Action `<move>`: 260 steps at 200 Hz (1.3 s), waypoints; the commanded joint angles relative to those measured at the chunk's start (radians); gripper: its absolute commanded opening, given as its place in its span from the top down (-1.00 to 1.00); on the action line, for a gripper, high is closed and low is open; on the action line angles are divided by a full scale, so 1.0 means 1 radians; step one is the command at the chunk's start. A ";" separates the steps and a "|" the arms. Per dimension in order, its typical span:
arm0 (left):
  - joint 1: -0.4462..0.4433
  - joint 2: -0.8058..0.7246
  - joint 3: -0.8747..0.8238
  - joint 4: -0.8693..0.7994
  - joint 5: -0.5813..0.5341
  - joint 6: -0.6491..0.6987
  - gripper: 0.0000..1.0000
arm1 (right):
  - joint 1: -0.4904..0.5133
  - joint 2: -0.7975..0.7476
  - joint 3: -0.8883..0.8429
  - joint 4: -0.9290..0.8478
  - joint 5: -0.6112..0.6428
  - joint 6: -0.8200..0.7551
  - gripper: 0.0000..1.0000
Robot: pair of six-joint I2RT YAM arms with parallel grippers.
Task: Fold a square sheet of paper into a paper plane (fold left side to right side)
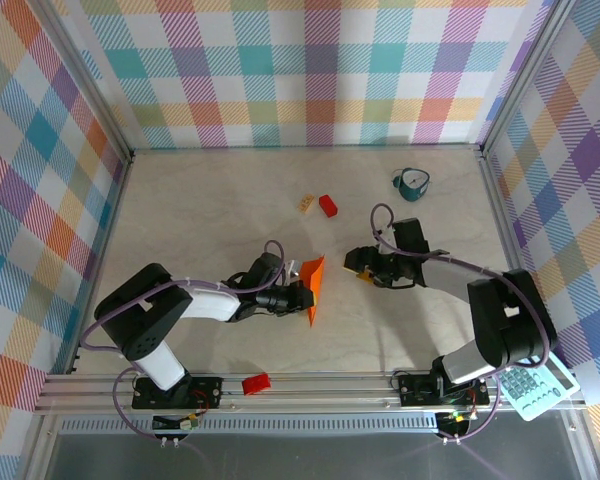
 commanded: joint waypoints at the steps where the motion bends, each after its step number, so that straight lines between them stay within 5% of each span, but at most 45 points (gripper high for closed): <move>1: 0.013 0.018 -0.019 0.110 0.059 -0.049 1.00 | 0.033 0.030 0.002 0.080 -0.024 0.030 -0.30; 95: 0.024 0.073 -0.053 0.246 0.082 -0.109 1.00 | 0.140 0.121 0.047 0.183 0.036 0.092 -0.08; 260: 0.026 0.120 -0.085 0.392 0.090 -0.160 1.00 | 0.176 0.189 0.086 0.209 0.036 0.103 0.08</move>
